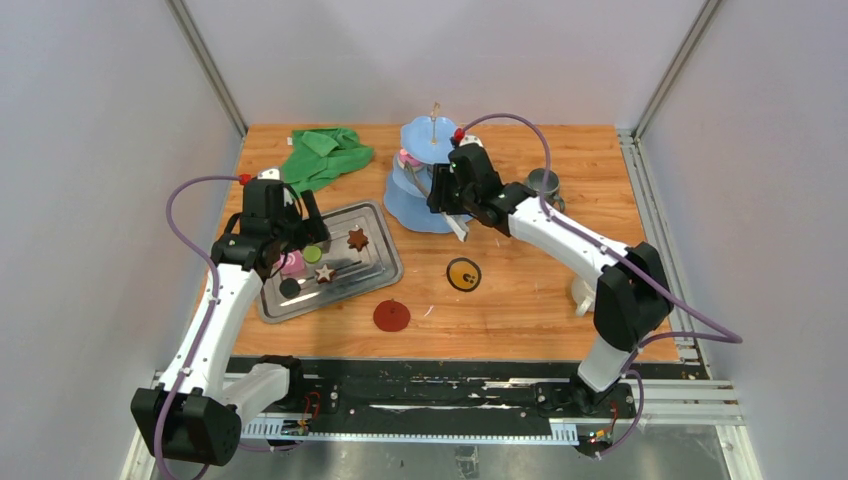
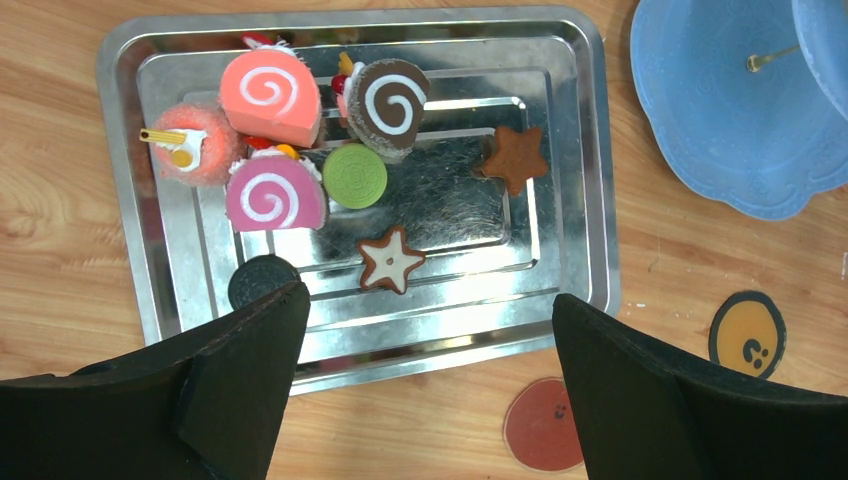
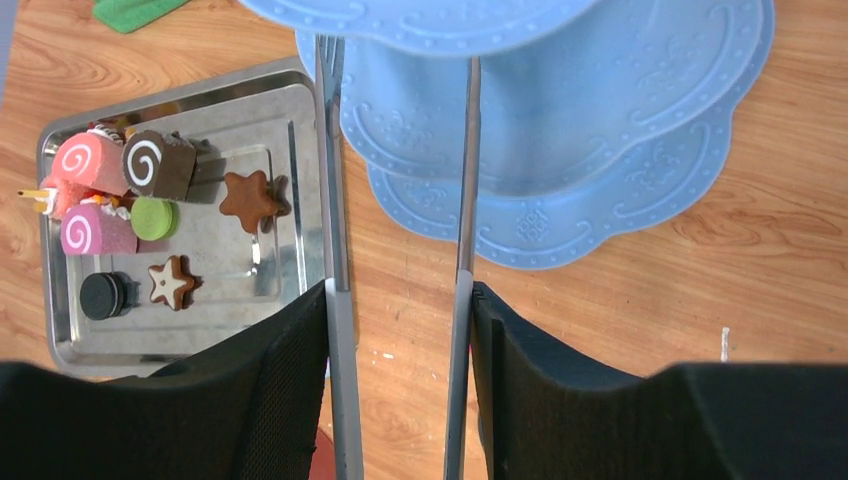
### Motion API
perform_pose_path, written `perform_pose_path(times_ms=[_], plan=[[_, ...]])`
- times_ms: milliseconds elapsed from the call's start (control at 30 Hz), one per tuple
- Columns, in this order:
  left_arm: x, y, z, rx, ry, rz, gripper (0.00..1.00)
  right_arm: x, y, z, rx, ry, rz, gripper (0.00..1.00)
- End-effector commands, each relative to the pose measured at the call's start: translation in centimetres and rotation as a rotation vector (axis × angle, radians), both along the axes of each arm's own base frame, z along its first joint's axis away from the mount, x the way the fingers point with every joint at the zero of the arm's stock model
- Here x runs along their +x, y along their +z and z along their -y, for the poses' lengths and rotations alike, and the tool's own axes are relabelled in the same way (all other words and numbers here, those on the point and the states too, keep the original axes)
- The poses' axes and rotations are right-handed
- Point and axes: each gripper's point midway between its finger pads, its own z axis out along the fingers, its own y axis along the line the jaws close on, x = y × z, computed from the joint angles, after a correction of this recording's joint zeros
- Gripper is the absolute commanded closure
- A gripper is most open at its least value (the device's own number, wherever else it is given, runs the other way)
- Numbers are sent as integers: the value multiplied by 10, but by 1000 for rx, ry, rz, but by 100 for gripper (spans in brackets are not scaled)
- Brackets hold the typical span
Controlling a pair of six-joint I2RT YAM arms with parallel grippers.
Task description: Serve the afternoon tea
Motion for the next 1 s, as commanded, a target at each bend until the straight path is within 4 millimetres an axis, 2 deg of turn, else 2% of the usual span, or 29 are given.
perform_pose_path(times_ms=[0, 133, 233, 267, 400, 500, 600, 667, 867, 967], plan=[[1, 8, -2, 7, -4, 36, 4, -4, 39, 9, 78, -14, 73, 49], [2, 10, -3, 10, -2, 40, 4, -21, 44, 12, 95, 23, 66, 49], [2, 11, -3, 11, -1, 41, 4, -39, 41, 13, 106, 79, 50, 51], [2, 12, -3, 11, -2, 43, 4, -46, 35, 15, 101, 101, 36, 52], [2, 13, -3, 10, -4, 45, 4, -79, 30, 15, 105, 229, 27, 65], [2, 14, -4, 15, -3, 48, 4, -104, 20, 16, 54, 313, 39, 69], [1, 17, -6, 28, 3, 49, 4, -126, 10, 10, -28, 392, 75, 69], [-1, 16, -7, 32, 6, 47, 4, -139, 4, -2, -87, 453, 99, 69], [-4, 10, -6, 20, 12, 34, 4, -141, -7, -43, -165, 506, 113, 64], [-6, 10, -7, 22, 15, 34, 4, -134, -22, -59, -200, 513, 94, 61]])
